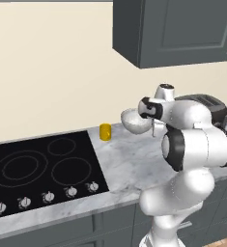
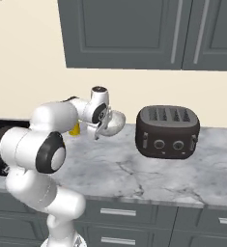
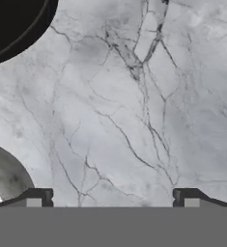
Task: Clear the mugs and bowl far away from the sink.
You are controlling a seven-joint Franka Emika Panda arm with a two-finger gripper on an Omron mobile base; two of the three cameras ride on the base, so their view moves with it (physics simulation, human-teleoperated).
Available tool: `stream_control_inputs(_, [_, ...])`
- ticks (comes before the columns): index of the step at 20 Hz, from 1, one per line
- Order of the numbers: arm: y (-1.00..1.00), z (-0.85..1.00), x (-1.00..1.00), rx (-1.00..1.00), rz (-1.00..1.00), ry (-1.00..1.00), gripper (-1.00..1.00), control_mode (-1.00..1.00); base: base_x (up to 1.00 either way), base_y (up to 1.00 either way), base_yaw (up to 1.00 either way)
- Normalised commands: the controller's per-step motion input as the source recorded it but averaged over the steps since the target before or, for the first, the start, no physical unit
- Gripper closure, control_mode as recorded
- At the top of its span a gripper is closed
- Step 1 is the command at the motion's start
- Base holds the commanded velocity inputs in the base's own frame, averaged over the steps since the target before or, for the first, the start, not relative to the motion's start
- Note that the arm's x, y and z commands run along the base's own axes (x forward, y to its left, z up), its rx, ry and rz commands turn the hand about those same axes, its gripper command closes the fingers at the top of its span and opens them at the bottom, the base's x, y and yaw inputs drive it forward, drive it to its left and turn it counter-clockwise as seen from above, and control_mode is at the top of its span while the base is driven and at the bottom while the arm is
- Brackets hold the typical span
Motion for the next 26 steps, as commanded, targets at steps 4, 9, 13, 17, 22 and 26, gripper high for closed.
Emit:
stream_control_inputs(4, [-0.01,0.40,-1.00,0.00,-0.05,0.00,-1.00,-1.00,0.00,0.00,0.00])
stream_control_inputs(9, [0.00,0.69,-1.00,0.04,-0.05,0.06,-1.00,-1.00,0.00,0.00,0.00])
stream_control_inputs(13, [0.00,0.68,-1.00,0.03,-0.04,0.08,-1.00,-1.00,0.00,0.00,0.00])
stream_control_inputs(17, [0.00,0.40,-1.00,0.00,0.00,0.00,-1.00,-1.00,0.00,0.00,0.00])
stream_control_inputs(22, [0.04,0.32,-0.82,0.00,0.03,-0.12,-1.00,-1.00,0.00,0.00,0.00])
stream_control_inputs(26, [0.09,0.52,-0.66,-0.17,0.44,-0.18,-1.00,-1.00,0.00,0.00,0.00])
